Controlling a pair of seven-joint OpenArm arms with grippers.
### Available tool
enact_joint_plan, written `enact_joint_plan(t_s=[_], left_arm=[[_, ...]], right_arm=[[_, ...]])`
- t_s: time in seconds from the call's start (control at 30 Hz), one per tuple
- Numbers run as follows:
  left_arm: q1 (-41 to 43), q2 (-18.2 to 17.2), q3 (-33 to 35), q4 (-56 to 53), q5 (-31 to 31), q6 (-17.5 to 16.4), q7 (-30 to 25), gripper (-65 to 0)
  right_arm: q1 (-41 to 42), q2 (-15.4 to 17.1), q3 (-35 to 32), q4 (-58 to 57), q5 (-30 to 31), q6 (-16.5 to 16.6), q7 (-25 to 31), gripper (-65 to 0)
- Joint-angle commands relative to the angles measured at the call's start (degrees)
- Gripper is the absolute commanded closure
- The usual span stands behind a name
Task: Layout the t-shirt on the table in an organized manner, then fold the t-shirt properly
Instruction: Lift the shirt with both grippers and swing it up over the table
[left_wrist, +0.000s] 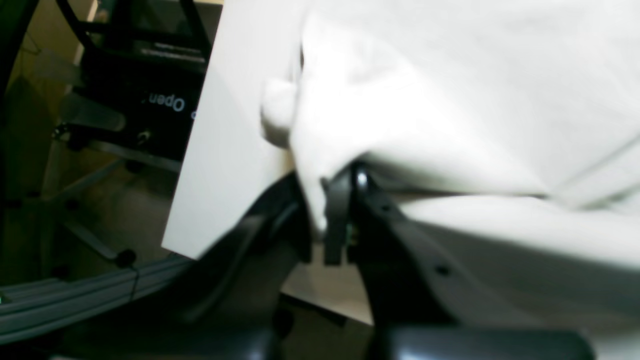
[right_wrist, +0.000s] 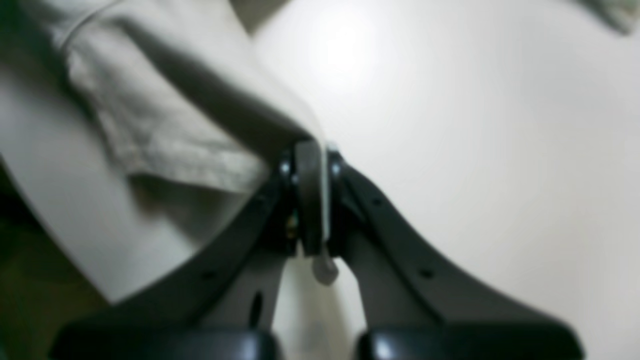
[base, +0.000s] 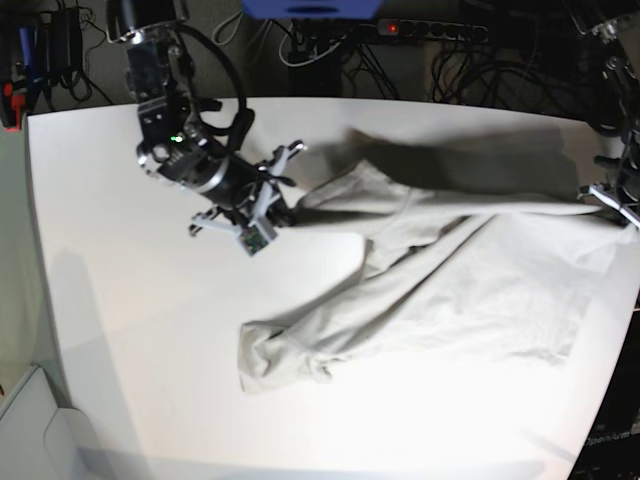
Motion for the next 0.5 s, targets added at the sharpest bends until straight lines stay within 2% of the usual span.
enact_joint_plan(t_s=[0.0,0.2,0.47], left_arm=[[-0.4,-0.1,-0.4,1.0,0.3,0.3,-1.0,-0.4],[-1.0,3.3,-0.4,1.1,-0.1,0.3,-1.0,-0.4],[-7.7,5.3,1.0,6.5,-0.1,0.3,-1.0,-0.4]], right_arm=[[0.6,0.7,1.4,2.7,0.4,0.0,0.0,0.0],[-0.8,1.5,10.8,13.3,0.4,0.1,-2.8,0.0],[3.4,1.5,16.6,15.7,0.4,0.1,-2.5,0.0]])
